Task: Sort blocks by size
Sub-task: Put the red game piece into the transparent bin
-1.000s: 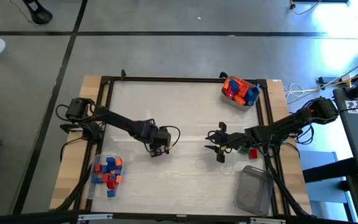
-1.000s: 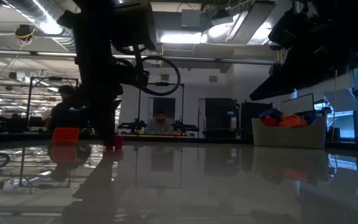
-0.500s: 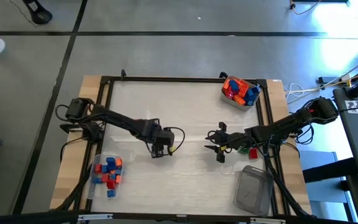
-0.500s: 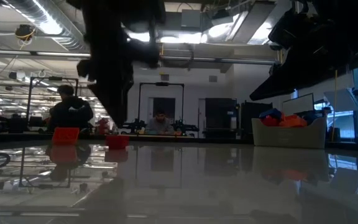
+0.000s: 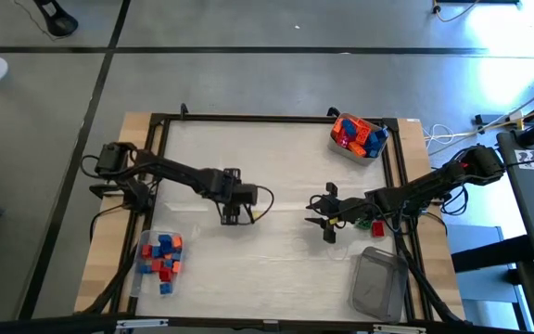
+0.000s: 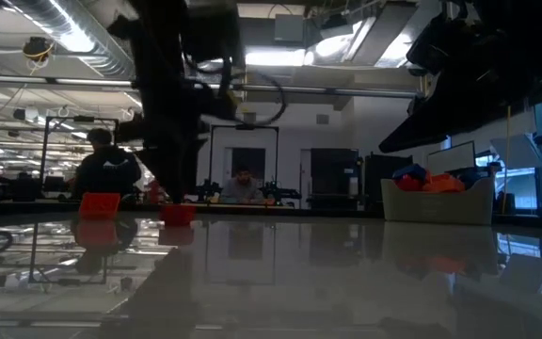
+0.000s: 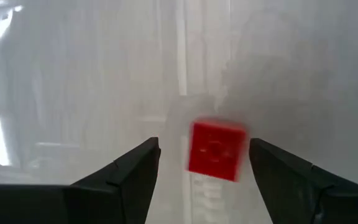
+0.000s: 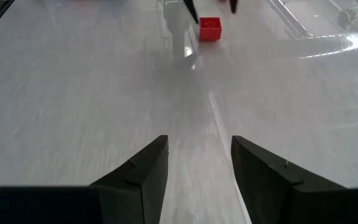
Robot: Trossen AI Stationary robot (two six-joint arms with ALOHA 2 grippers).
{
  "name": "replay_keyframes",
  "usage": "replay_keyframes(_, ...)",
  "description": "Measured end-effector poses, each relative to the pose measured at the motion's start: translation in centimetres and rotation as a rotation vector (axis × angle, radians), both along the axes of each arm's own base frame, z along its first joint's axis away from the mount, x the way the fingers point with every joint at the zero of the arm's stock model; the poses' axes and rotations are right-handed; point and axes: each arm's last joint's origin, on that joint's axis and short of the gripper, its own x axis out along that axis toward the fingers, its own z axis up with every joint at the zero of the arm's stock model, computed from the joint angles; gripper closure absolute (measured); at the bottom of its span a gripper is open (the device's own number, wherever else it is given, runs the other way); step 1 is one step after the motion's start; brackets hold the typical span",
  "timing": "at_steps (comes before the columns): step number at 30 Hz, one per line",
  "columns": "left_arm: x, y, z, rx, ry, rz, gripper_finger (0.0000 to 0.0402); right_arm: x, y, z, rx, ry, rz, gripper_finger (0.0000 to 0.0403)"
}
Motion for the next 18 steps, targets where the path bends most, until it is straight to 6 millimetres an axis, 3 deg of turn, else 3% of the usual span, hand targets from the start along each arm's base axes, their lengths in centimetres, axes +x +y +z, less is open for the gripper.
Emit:
replay_keyframes(8,-0.4,1.9,-1.5,-0.124,-0.03,0.02,0.0164,0.0,0.0,0.0,0.0,0.0,0.0,0.0227)
replay_keyframes(18,-1.0,2.9,-3.0,-0.146,-0.048,0.053,0.0164,0.0,0.0,0.0,-0.001,-0.001,-0.001,0.0227)
